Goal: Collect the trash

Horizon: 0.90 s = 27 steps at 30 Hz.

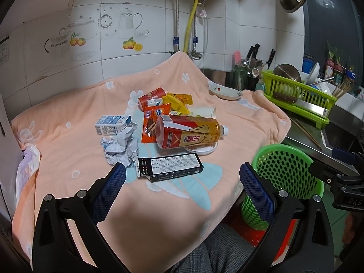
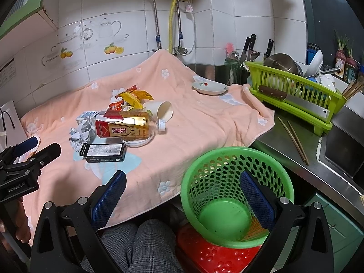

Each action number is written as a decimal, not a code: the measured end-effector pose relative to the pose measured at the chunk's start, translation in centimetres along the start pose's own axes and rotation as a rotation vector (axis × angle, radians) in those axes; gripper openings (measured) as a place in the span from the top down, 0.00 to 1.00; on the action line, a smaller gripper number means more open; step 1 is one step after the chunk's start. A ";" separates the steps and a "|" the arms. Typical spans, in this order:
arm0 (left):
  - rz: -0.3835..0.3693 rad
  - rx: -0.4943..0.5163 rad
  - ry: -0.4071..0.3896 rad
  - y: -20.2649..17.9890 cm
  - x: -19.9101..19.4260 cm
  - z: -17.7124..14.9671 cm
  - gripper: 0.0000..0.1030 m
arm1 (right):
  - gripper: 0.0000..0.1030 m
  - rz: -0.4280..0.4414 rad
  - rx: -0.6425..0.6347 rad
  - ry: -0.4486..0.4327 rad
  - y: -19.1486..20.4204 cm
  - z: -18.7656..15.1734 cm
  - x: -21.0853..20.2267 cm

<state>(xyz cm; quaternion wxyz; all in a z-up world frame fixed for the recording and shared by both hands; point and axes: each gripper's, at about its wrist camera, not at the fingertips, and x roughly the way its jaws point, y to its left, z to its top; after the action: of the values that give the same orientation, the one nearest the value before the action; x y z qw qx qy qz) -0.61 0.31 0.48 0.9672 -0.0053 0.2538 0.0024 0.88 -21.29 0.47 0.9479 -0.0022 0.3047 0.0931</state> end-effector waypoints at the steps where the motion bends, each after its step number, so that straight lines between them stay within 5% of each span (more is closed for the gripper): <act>1: 0.001 0.001 0.000 0.0 0.0 0.0 0.05 | 0.06 0.001 -0.001 0.001 0.0 -0.1 0.0; 27: 0.004 -0.030 0.033 0.9 1.4 -0.3 0.05 | 0.06 0.026 -0.020 0.021 0.8 0.1 1.6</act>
<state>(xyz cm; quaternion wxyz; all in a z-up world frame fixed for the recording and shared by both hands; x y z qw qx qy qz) 0.46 1.23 -0.43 0.9627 -0.0194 0.2697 0.0079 2.09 -20.21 -0.34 0.9433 -0.0086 0.3137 0.1084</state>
